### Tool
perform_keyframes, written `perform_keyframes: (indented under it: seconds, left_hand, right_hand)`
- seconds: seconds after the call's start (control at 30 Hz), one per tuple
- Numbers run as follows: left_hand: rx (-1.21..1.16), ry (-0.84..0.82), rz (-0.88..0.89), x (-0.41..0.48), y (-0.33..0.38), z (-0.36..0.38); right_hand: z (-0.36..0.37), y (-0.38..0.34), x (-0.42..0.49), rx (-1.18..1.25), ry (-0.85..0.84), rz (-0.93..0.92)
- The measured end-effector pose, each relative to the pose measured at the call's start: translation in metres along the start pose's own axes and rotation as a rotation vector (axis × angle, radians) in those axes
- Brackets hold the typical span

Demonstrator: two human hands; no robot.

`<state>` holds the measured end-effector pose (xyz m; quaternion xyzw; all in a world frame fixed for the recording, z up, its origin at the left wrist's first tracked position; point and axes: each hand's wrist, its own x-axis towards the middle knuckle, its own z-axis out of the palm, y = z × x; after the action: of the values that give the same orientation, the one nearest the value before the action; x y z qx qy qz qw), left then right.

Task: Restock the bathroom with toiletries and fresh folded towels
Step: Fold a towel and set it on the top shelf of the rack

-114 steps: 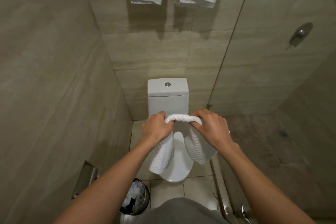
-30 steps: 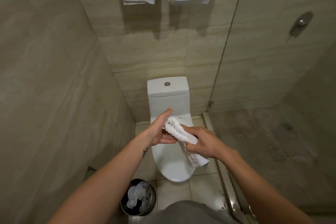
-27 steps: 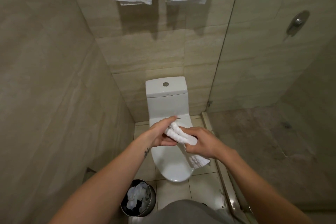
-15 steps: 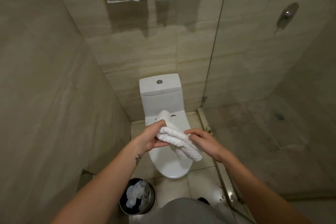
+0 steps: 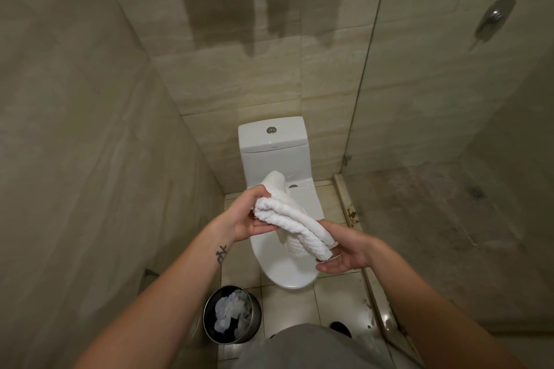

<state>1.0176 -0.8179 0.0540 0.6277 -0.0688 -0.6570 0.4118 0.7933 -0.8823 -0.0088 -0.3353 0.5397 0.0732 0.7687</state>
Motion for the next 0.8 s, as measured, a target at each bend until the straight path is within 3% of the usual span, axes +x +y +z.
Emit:
perform_keyframes:
  seconds: [0.23, 0.47, 0.8]
  left_hand:
    - [-0.019, 0.005, 0.025, -0.002, 0.005, 0.002]
    - [-0.032, 0.023, 0.012, -0.007, 0.007, 0.002]
    - [-0.061, 0.031, 0.036, -0.009, 0.004, 0.007]
  right_hand:
    - [0.004, -0.006, -0.009, 0.236, -0.27, -0.057]
    - [-0.005, -0.009, 0.003, 0.437, -0.189, -0.167]
    - [-0.032, -0.024, -0.001, 0.387, -0.23, -0.121]
